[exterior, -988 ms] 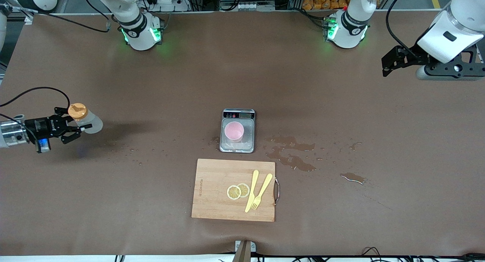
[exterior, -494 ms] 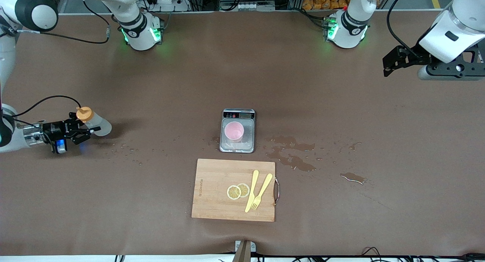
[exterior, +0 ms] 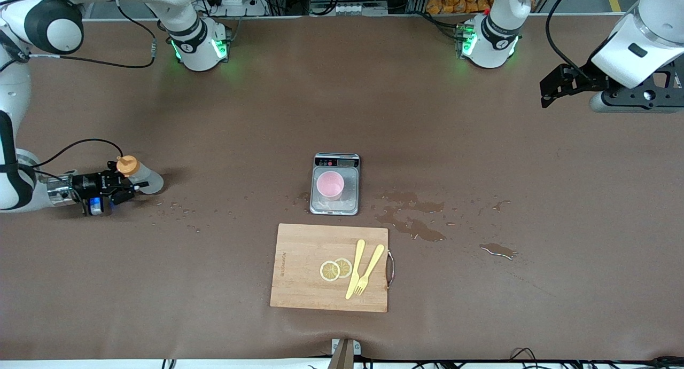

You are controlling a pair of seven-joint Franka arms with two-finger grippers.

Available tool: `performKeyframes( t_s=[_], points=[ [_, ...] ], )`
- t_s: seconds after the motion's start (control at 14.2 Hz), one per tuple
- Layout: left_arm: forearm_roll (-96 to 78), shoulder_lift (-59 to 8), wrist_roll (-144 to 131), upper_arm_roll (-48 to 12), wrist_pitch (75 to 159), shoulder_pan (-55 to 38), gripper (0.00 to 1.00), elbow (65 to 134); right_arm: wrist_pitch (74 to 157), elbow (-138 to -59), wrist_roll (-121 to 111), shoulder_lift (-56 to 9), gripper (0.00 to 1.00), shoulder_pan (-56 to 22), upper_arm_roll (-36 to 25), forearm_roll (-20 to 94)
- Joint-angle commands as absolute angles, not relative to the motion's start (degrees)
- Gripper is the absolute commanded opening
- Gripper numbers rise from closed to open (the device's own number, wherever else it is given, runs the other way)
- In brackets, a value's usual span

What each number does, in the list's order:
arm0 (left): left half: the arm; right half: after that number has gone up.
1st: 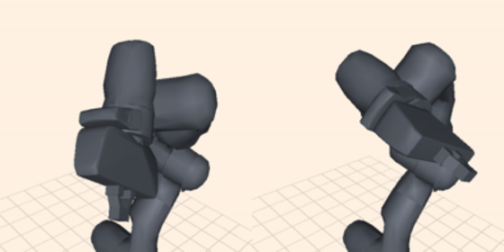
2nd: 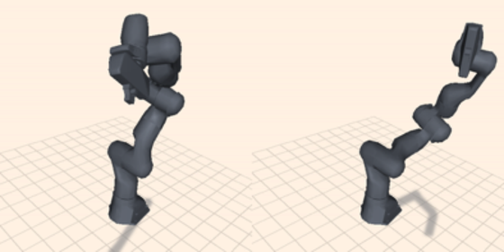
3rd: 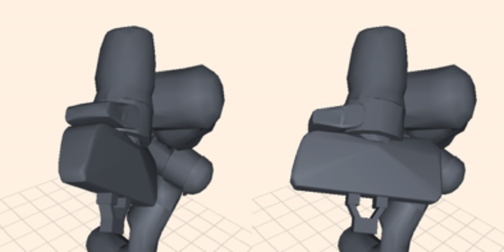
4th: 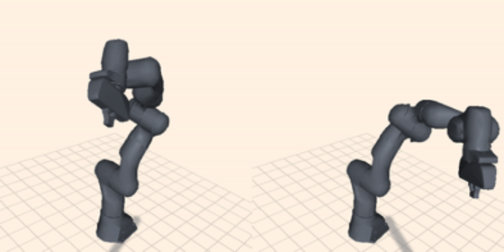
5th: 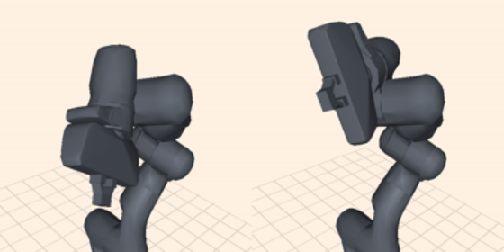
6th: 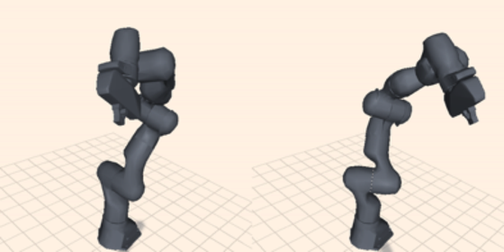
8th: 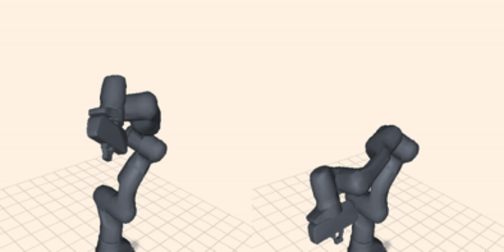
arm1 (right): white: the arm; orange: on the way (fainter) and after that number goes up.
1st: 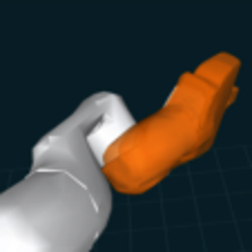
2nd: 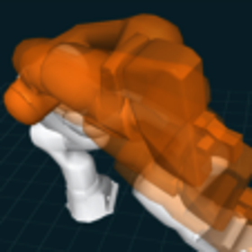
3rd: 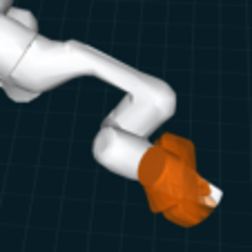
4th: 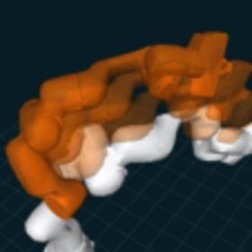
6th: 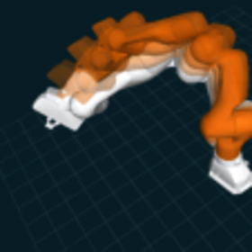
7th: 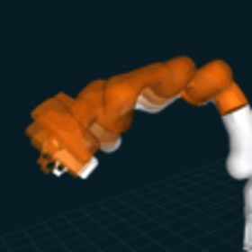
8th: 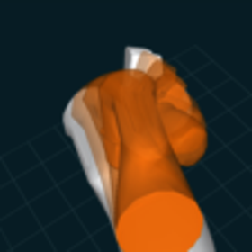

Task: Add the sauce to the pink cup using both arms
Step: 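Carry the bottle back and set it upright with the right gripper, then open the right gripper and withdraw it from the bottle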

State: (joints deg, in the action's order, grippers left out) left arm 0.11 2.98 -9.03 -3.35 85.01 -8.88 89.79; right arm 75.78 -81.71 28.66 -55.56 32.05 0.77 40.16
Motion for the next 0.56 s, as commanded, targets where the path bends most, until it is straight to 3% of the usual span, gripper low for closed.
performKeyframes(
  t_s=[0.0, 0.21, 0.35, 0.42, 0.49],
  points=[
    [-1.3, 4.1, -9.1, -3.4, 85.2, -8.5, 1.00, 90.1, 75.0, -81.1, 28.5, -56.3, 0.00, 33.3, 1.5, 41.2],
    [-1.4, 4.1, -9.1, -3.4, 85.2, -8.4, 1.00, 90.1, 74.8, -81.4, 28.5, -56.3, 0.00, 34.3, 1.5, 40.8],
    [-1.4, 4.2, -9.1, -3.7, 85.2, -8.5, 1.00, 90.1, 74.7, -81.3, 28.5, -56.3, 0.25, 34.3, 1.5, 40.7],
    [-1.4, 4.2, -9.1, -3.7, 85.2, -8.5, 1.00, 90.1, 74.8, -81.3, 28.5, -56.2, 0.49, 34.2, 1.5, 40.7],
    [-1.5, 4.2, -9.1, -3.7, 85.2, -8.5, 1.00, 90.1, 74.8, -81.1, 28.5, -56.2, 0.65, 34.2, 1.5, 40.7]
  ],
)
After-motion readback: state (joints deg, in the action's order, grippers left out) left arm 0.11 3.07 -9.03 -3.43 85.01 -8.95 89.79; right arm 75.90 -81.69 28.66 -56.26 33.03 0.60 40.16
